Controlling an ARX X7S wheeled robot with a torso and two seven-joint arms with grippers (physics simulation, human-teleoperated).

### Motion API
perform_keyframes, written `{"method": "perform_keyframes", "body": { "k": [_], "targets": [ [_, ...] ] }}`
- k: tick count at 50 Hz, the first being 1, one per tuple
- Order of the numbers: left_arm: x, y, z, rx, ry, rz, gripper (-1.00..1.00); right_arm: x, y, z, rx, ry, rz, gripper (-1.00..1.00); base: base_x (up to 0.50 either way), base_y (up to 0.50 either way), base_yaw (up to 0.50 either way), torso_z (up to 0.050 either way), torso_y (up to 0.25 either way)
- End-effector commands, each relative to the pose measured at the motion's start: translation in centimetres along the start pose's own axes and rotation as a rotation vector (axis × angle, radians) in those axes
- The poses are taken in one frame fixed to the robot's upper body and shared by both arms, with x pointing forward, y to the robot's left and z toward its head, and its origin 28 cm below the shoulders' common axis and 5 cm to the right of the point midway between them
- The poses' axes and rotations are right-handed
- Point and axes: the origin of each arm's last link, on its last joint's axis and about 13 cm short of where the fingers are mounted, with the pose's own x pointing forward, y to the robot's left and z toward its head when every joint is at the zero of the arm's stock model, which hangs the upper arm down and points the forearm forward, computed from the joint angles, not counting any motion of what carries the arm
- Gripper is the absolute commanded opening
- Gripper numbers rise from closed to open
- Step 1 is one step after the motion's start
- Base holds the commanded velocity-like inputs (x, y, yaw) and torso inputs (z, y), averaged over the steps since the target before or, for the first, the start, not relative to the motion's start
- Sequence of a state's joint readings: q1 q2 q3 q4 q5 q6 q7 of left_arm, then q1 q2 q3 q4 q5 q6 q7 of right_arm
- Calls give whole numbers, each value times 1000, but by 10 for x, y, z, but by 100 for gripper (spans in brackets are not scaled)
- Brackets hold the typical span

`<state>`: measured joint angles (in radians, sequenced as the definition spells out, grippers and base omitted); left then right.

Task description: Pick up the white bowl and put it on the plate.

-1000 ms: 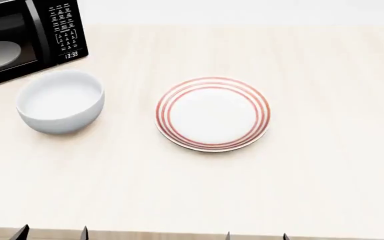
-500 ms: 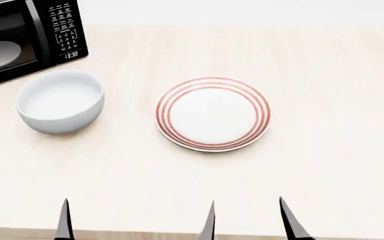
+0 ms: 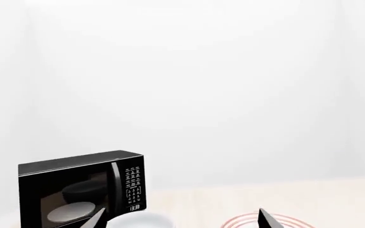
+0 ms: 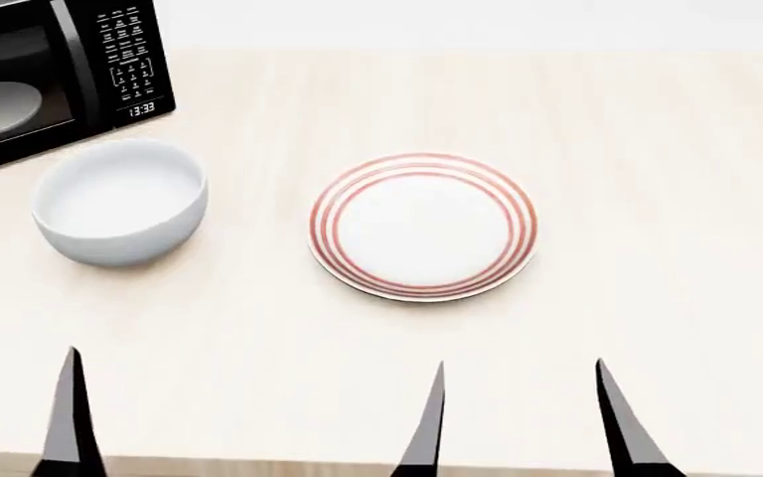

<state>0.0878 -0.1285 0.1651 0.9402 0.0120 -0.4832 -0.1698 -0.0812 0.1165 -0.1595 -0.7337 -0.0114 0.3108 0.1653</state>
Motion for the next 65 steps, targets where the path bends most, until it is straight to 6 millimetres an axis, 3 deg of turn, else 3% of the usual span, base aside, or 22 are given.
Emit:
{"method": "perform_keyframes", "body": {
  "k": [1,8,46,59,65],
  "targets": [
    [1,4,4,41,-21,66,100,1,-5,3,-8,-31,-50,100,0,0,0,0,0],
    [1,5,4,43,-20,67,100,0,-4,4,-12,-42,-44,100,93,0,0,0,0],
    [0,4,2,59,-12,84,100,0,-4,4,-18,-48,-36,100,495,0,0,0,0],
    [0,5,5,69,-2,94,100,0,-3,4,-28,-53,-33,100,0,0,0,0,1],
    [3,8,15,81,0,99,100,0,-4,4,-28,-54,-33,100,0,0,0,0,0]
  ]
}}
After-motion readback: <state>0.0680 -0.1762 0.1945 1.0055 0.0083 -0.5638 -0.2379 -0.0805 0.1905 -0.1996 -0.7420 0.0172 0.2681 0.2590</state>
